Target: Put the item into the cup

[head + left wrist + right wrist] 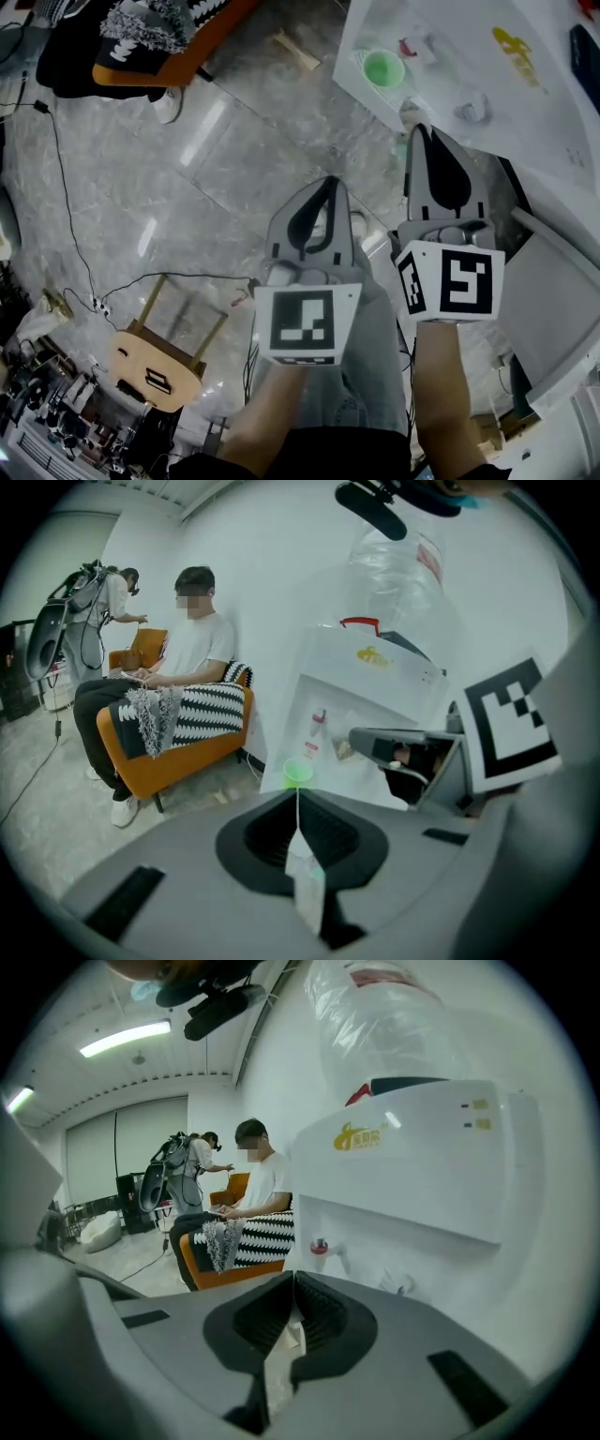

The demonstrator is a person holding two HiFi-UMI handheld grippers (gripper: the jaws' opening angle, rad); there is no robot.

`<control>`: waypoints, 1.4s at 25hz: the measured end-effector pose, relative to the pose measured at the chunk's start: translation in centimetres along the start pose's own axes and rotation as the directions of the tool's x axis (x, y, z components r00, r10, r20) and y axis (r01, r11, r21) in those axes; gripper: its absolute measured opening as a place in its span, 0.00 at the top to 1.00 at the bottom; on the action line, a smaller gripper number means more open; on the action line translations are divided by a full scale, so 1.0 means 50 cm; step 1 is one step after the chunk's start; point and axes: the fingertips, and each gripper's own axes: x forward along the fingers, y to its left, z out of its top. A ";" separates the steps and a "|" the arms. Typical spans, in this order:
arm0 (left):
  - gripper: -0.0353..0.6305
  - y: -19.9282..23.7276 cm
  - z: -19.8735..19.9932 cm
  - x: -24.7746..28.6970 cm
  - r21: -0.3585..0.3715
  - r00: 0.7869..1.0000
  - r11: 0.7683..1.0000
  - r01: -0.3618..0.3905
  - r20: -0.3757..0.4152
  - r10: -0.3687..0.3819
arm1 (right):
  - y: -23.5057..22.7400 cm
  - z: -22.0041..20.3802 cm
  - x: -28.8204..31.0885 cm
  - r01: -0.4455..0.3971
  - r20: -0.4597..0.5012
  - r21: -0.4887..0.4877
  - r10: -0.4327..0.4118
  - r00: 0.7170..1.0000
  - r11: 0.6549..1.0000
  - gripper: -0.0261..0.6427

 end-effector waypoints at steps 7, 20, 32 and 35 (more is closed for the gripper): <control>0.93 0.021 -0.001 0.021 -0.016 1.000 1.000 -0.007 -0.018 0.007 | -0.006 -0.032 0.117 0.021 -0.068 -0.061 -0.025 0.997 0.998 0.94; 0.93 0.059 -0.023 0.042 -0.030 0.998 0.999 -0.036 -0.056 0.034 | -0.054 -0.113 0.226 0.061 -0.165 -0.113 -0.079 0.983 0.992 0.94; 0.93 0.052 -0.034 0.046 -0.024 0.998 0.999 -0.028 -0.057 0.027 | -0.059 -0.150 0.285 0.017 -0.204 -0.162 -0.051 0.978 0.987 0.94; 0.93 0.048 -0.035 0.044 -0.024 0.998 0.999 -0.026 -0.058 0.024 | -0.058 -0.146 0.282 0.017 -0.192 -0.160 -0.048 0.980 0.987 0.94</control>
